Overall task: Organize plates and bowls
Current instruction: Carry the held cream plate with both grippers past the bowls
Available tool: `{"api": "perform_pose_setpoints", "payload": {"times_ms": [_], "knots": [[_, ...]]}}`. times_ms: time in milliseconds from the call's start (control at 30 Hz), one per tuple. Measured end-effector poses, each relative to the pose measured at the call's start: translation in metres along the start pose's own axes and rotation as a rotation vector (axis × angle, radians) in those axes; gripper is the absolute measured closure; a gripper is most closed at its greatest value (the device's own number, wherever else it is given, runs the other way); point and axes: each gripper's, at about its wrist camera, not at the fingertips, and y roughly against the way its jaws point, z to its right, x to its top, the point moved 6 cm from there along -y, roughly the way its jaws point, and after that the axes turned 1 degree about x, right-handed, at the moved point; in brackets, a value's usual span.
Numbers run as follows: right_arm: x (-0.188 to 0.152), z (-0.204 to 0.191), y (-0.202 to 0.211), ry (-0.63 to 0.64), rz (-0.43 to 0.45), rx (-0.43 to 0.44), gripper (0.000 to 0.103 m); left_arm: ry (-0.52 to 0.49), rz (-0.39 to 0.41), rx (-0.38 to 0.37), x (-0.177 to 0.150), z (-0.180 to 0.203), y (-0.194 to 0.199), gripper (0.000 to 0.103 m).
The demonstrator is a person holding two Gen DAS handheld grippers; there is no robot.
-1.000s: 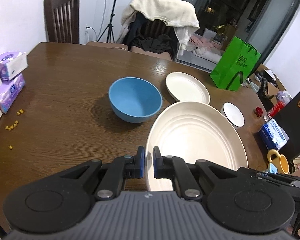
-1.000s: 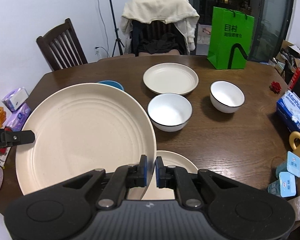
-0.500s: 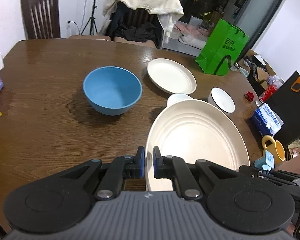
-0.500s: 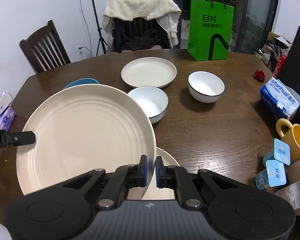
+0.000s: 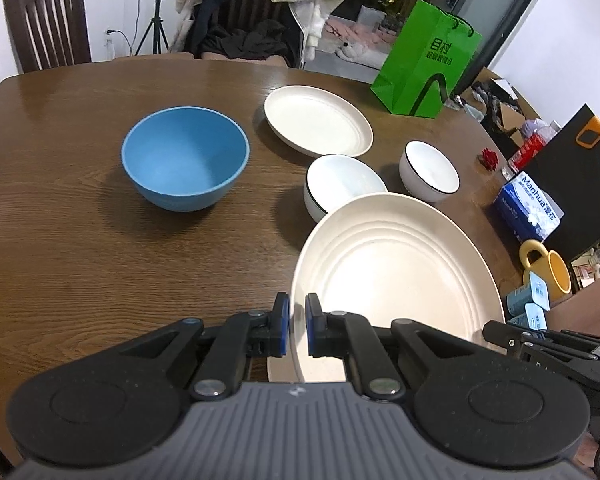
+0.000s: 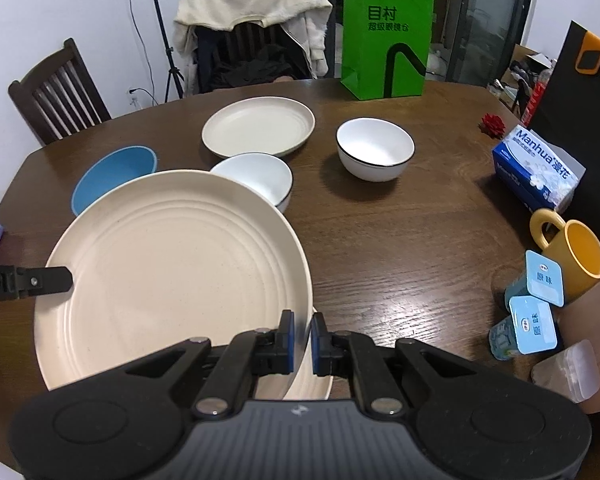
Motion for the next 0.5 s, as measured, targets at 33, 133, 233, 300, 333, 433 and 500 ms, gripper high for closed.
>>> {"api": "perform_pose_setpoints", "payload": {"times_ms": [33,133,233,300,333,433,500], "knots": [[-0.001,0.001,-0.001,-0.001,-0.002,-0.002,0.095,-0.004,-0.002,-0.001,0.0,0.0,-0.001,0.094],[-0.004,0.004,-0.004,-0.006,-0.006,-0.006,0.095,-0.011,-0.007,-0.007,-0.002,0.002,-0.005,0.094],[-0.006,0.006,-0.007,-0.009,-0.013,-0.012,0.095,-0.014,-0.015,-0.009,-0.004,0.003,-0.01,0.094],[-0.007,0.007,-0.009,-0.009,-0.017,-0.016,0.095,-0.017,-0.019,-0.01,-0.005,0.003,-0.013,0.094],[-0.008,0.007,-0.01,-0.008,-0.018,-0.019,0.095,-0.02,-0.022,-0.01,-0.005,0.003,-0.014,0.094],[-0.011,0.009,-0.014,-0.009,-0.025,-0.021,0.095,-0.026,-0.028,-0.012,-0.006,0.003,-0.018,0.094],[-0.012,0.01,-0.017,-0.01,-0.031,-0.024,0.095,-0.031,-0.034,-0.013,-0.007,0.003,-0.022,0.094]]}}
